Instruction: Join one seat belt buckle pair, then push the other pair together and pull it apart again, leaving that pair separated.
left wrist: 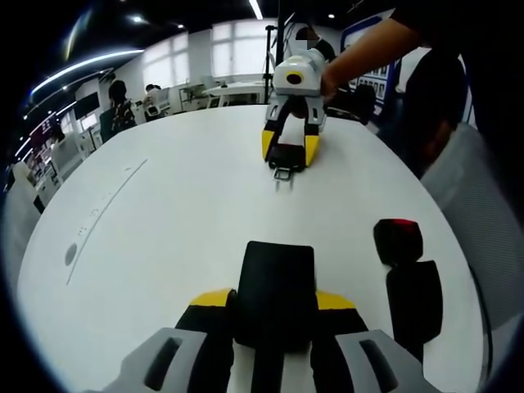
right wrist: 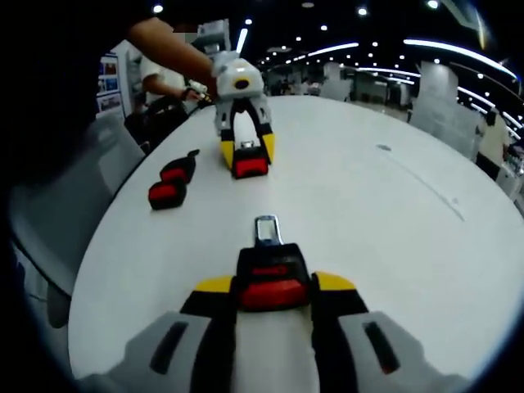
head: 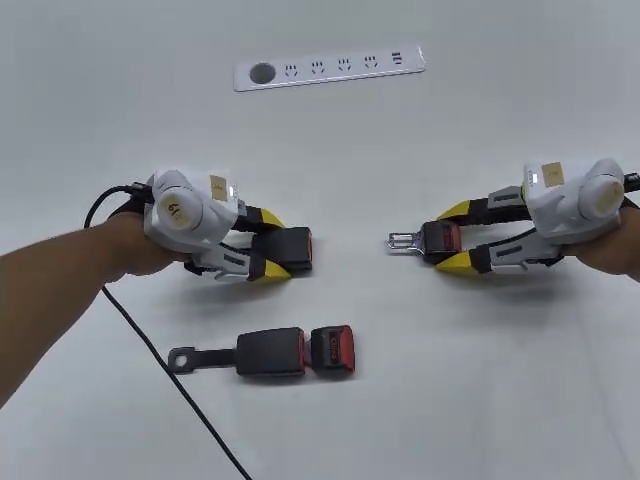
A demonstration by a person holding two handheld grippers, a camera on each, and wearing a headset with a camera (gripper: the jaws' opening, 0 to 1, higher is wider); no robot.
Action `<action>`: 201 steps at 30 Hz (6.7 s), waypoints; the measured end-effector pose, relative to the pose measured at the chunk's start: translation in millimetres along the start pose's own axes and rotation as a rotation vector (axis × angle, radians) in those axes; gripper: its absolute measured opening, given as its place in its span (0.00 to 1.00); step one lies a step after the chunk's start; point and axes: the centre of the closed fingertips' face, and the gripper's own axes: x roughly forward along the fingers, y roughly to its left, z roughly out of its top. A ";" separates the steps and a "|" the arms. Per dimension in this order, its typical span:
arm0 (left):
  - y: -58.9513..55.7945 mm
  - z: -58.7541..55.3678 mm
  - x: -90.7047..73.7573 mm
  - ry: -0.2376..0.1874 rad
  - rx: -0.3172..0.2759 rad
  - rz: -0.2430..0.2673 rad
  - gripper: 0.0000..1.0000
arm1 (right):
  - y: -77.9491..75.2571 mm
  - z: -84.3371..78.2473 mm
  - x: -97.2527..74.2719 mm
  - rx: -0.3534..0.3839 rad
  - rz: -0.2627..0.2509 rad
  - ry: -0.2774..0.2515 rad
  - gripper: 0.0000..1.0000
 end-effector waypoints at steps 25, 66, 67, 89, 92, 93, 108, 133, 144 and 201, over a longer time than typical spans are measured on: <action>-0.3 0.0 0.0 0.004 -0.007 0.004 0.37 | 10.6 32.1 43.9 0.003 0.016 -0.059 0.35; -2.6 -1.9 -1.6 0.013 0.023 -0.022 0.36 | 20.3 64.4 90.0 -0.047 0.037 -0.043 0.36; -2.7 -1.9 -1.5 0.014 0.024 -0.023 0.36 | 20.8 65.1 90.3 -0.050 0.037 -0.031 0.35; -3.3 -2.4 -1.0 0.030 0.036 -0.037 0.35 | 20.8 75.3 104.2 -0.028 0.027 0.007 0.35; -3.3 -2.7 -0.9 0.029 0.035 -0.037 0.35 | 17.6 75.5 105.1 -0.018 0.019 0.010 0.35; -3.4 -2.7 -0.9 0.029 0.033 -0.037 0.35 | 17.4 76.4 106.6 -0.018 0.015 0.015 0.35; -3.9 -2.8 -0.1 0.041 0.043 -0.046 0.35 | 12.8 74.9 111.4 -0.005 -0.010 0.042 0.35; -3.1 -1.8 -0.8 0.050 0.061 -0.058 0.36 | 15.3 77.0 111.6 -0.009 -0.027 0.055 0.36; -3.1 -1.7 -0.5 0.054 0.067 -0.066 0.36 | 16.3 77.0 111.2 -0.011 -0.029 0.059 0.36; -4.0 -4.6 -2.5 0.054 0.042 -0.056 0.36 | 12.0 46.1 65.8 -0.015 -0.032 0.043 0.37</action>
